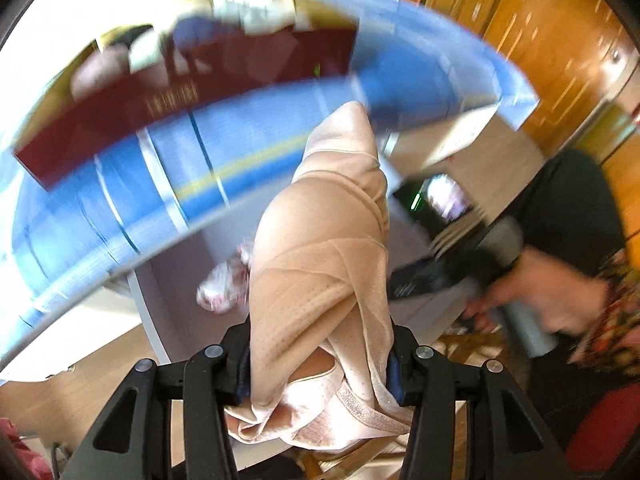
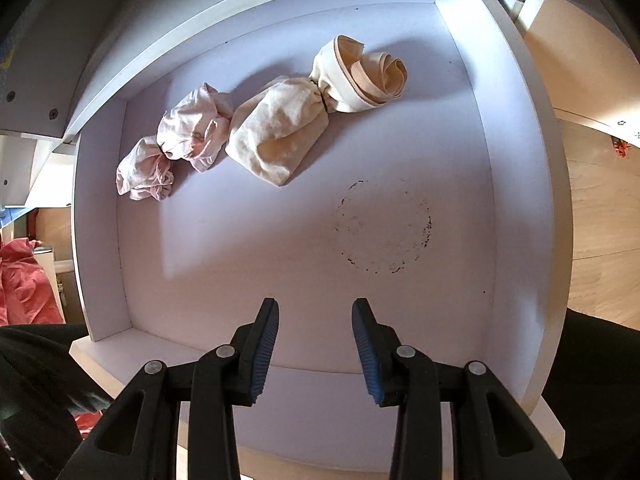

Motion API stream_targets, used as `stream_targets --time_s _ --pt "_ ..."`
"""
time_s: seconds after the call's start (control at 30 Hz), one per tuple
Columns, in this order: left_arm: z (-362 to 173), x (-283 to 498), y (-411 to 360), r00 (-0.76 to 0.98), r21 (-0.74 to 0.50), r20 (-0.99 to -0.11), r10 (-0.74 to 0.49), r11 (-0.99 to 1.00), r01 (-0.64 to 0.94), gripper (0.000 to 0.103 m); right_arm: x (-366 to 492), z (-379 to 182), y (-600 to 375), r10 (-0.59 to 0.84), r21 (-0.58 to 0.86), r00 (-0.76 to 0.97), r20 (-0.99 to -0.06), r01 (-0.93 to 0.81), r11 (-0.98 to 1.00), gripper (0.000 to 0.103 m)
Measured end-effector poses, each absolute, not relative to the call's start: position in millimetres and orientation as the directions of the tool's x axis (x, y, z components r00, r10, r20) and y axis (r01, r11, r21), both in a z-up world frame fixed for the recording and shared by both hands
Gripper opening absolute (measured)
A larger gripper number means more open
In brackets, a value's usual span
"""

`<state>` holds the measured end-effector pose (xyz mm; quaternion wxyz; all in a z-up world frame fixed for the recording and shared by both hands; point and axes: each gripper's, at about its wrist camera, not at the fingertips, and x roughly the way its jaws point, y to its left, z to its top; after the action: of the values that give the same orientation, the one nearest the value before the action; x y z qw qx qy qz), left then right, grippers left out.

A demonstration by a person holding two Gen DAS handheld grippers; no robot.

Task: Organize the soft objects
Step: 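Lift the peach fabric bundle up to the gold tray with the left tool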

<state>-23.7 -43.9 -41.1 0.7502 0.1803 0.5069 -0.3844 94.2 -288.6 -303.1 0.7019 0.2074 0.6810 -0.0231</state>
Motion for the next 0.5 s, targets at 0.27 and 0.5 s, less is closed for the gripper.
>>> stream_targets --time_s 0.27,0.5 --pt "48 18 -34 0.266 -0.218 -0.805 -0.531 0.680 0.700 0.050 96 -303 -285 0.271 0.281 0.074 -0.960 0.317 0.906 0.038" --pt "84 87 -21 0.400 -0.212 -0.773 -0.493 0.794 0.570 0.051 97 -301 -285 0.299 0.310 0.084 -0.950 0.325 0.893 0.038"
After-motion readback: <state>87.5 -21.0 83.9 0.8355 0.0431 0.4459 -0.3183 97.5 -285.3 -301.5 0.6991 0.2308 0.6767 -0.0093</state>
